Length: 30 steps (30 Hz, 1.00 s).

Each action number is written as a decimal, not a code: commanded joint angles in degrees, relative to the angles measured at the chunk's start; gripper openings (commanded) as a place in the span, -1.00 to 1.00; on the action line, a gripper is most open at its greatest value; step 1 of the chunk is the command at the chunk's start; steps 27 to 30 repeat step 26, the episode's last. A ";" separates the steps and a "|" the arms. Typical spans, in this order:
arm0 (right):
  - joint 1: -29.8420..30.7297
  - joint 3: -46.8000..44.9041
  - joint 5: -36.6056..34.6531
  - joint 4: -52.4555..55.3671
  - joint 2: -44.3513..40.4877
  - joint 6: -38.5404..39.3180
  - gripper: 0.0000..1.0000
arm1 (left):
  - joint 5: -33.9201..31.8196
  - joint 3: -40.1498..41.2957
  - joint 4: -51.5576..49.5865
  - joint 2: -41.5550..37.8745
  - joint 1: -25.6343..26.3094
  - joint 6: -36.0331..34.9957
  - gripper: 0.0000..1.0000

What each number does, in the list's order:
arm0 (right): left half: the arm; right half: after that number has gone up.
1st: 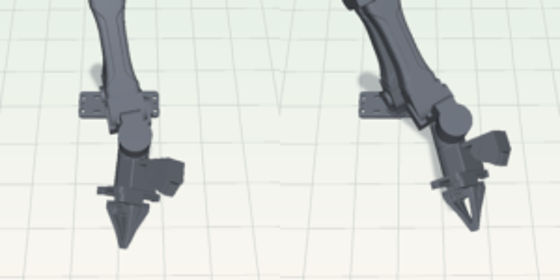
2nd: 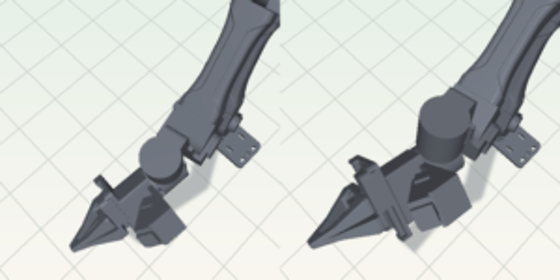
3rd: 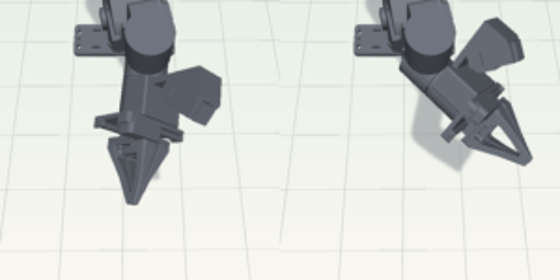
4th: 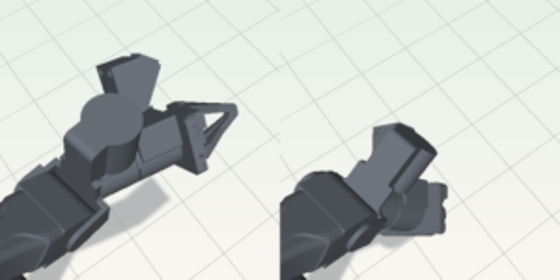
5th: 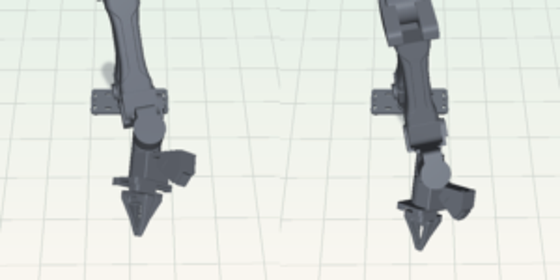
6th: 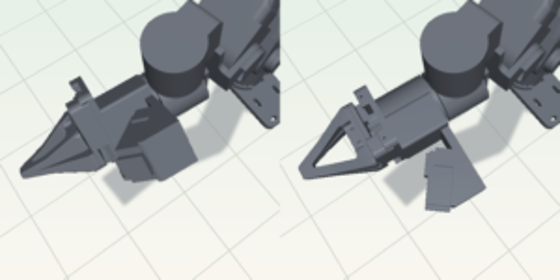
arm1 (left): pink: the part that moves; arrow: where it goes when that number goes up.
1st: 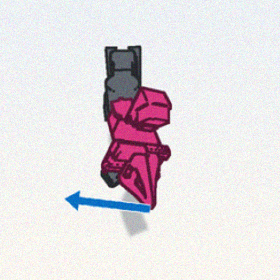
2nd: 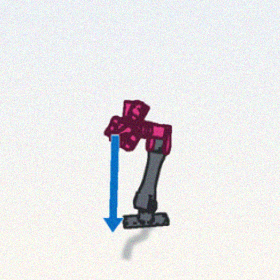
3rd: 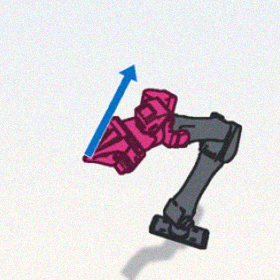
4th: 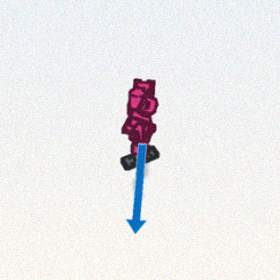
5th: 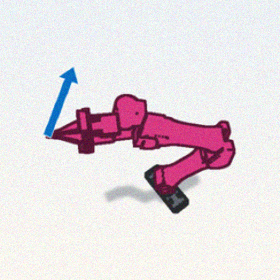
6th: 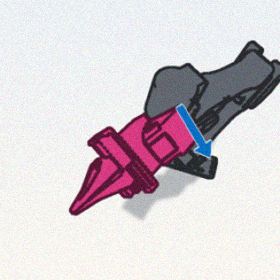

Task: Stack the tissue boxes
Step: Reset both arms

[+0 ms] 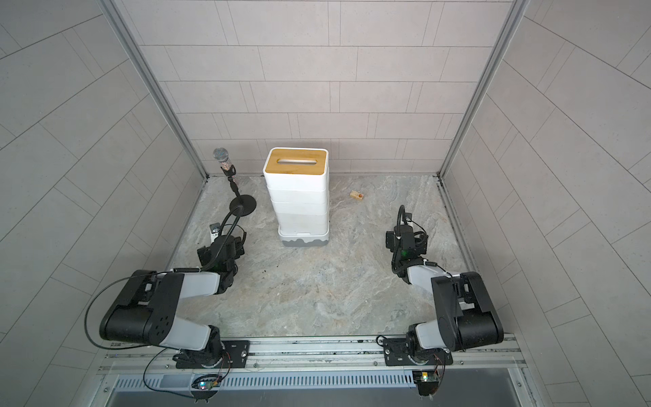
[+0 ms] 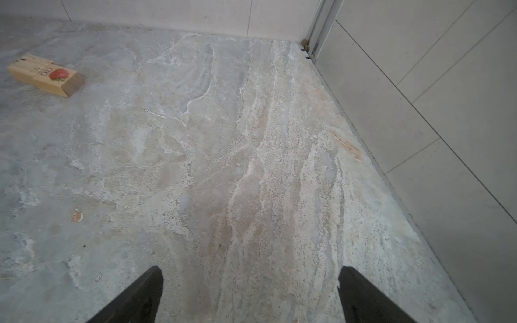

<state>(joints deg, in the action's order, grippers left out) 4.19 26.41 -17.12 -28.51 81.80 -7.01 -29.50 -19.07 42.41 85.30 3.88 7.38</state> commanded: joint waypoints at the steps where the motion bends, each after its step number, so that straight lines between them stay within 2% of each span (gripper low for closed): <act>1: -2.22 -1.50 7.40 -13.52 3.37 4.01 0.99 | 6.40 0.01 11.03 -0.06 -1.72 -0.72 1.00; 3: -2.41 -5.69 12.69 -28.14 8.92 6.22 0.99 | 9.85 0.08 12.84 2.94 -1.85 -1.71 1.00; 4: -2.43 -7.01 14.31 -30.57 8.90 6.83 0.99 | 10.72 0.52 17.59 5.14 -1.76 -3.02 1.00; 5: -2.38 -6.12 13.48 -26.03 7.37 6.85 0.99 | 11.34 1.00 20.81 6.43 -1.79 -3.89 1.00; 6: -2.42 -3.60 11.43 -20.77 7.16 5.07 0.99 | 10.49 0.41 15.85 4.63 -1.77 -2.58 1.00; 8: -2.38 -3.75 11.48 -21.26 7.15 5.95 0.99 | 9.55 -4.50 4.93 3.89 -1.68 -2.56 1.00; 9: -2.42 -4.63 11.58 -24.54 8.04 5.89 0.99 | 8.52 -5.40 3.67 3.84 -1.14 -3.01 1.00; 10: -2.43 -5.40 11.51 -27.42 8.87 6.18 0.99 | 8.66 -4.42 5.66 3.66 -0.98 -3.10 1.00; 13: -2.07 -5.73 11.99 -26.72 8.23 7.09 0.99 | 9.80 -1.16 15.83 5.75 -0.89 -4.66 1.00; 15: -2.16 -5.59 11.70 -26.24 8.11 6.86 0.99 | 9.87 -1.59 12.94 4.73 -0.90 -4.06 1.00; 30: -2.16 -5.50 11.52 -26.77 8.46 7.00 0.99 | 11.42 -3.54 11.19 6.02 -0.46 -5.40 1.00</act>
